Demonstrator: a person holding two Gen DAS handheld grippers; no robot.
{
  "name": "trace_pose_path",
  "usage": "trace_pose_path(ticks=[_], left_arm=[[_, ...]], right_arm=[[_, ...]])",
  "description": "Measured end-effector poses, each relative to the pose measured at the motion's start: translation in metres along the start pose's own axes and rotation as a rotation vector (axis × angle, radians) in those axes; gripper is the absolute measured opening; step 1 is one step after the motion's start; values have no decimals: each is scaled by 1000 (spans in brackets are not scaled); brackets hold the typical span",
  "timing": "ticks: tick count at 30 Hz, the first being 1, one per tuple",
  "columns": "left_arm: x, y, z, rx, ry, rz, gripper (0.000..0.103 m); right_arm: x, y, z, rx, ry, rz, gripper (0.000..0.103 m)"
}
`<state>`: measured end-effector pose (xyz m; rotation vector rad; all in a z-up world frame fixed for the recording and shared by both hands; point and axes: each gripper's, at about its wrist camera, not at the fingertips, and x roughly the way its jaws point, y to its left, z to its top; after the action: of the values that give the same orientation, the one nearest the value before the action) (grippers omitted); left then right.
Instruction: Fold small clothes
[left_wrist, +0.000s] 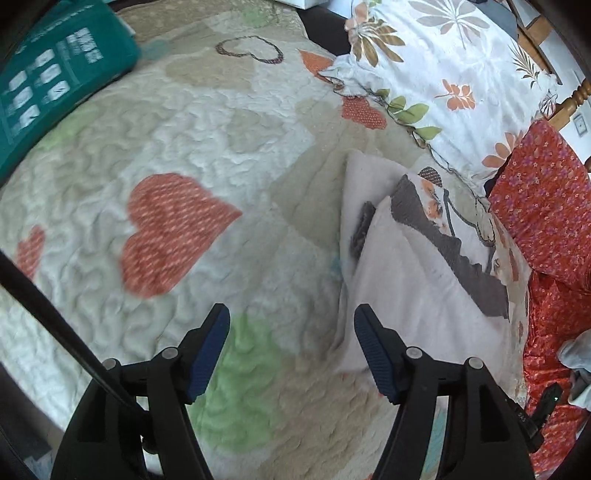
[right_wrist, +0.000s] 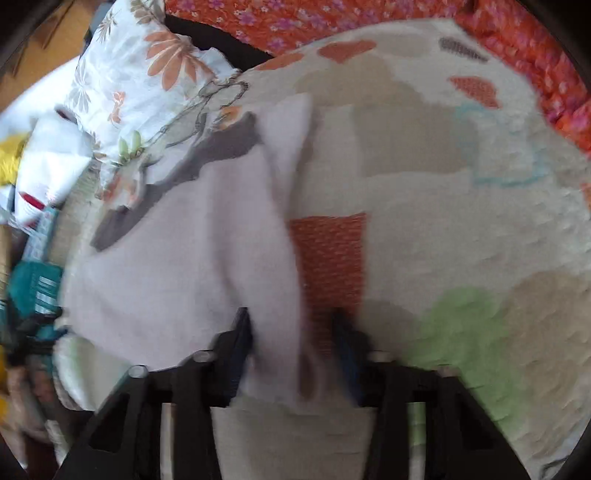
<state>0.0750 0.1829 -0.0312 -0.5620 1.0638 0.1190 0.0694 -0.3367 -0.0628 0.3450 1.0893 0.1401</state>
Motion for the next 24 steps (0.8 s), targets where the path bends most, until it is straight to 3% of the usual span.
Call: trace_pose_path(ticks=[4,7,11,14,15,16,17,19,21,24], left_arm=[[-18,-9,-6,25,-38,6,69],[-15,-19,-9,53,-38,24,71],[12,-30,-11,80,20,26,71],[38,-31,-9,96,58,65,70],[44,-36,-7,145,66,103,69],[46,-41,-6,186,62,136,55],[46,-46,-4,221,62,161,31],[42,-49,-1,236,38,204,6],[31,-38,4,226,-33,313,6],[17,-11,15,131,-27,239,7]], right_arm=[[-34,7,-4,-13,-89,-125,38],[-57,19,-10,-51,-141,-93,41],[-75,40,-18,-96,-159,-47,45],[-74,66,-21,-124,-155,-32,45],[-73,72,-24,-131,-149,-28,45],[-71,78,-27,-142,-137,-24,45],[-68,82,-30,-149,-127,-23,45],[-62,93,-33,-170,-110,-26,45],[-52,103,-35,-202,-89,-34,45],[-33,133,-34,-263,-57,-16,45]])
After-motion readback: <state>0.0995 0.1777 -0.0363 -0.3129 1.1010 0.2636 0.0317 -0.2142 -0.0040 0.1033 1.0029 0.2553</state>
